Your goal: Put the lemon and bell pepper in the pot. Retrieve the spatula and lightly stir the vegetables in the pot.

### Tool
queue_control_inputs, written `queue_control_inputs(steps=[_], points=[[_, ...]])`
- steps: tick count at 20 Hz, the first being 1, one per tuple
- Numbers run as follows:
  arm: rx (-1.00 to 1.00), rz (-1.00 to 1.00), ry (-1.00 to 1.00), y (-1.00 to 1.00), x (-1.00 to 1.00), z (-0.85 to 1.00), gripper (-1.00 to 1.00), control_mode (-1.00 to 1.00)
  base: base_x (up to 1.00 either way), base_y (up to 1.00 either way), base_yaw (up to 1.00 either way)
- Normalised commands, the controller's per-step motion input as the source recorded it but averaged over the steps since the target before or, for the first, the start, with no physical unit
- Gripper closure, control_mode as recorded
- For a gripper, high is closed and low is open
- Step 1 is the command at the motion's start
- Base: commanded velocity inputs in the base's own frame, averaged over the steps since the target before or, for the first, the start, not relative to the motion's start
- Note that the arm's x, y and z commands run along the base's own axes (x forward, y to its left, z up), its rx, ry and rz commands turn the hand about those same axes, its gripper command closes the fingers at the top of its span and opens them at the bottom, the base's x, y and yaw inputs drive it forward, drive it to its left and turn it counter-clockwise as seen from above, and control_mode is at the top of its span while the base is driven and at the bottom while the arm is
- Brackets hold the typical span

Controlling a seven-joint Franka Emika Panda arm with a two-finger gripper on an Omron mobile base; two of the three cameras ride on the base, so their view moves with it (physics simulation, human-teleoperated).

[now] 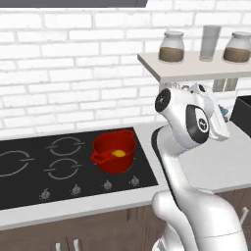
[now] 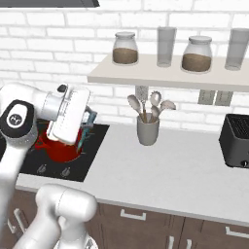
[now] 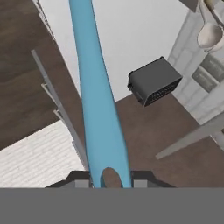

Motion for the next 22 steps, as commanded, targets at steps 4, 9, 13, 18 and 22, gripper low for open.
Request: queue_control_inputs(steps=[4,9,13,18,22], points=[[-0.27,0.00,0.14,1.00,0.29,0.57,1.00,-1.00,0.00,0.00,0.00],[-0.21,0.00,0.14,1.00,0.55,0.10,1.00,-1.00,0.00,0.00,0.00],[-0.12,0.00,0.09,0.98,0.50,-0.05,1.00,-1.00,0.00,0.00,0.00],[-0.01,0.00,0.00,0.69,0.48,-0.05,1.00,-1.00,0.00,0.00,0.00],[0.00,0.00,0.00,0.38,0.36,-0.29,1.00,-1.00,0.00,0.00,0.00]])
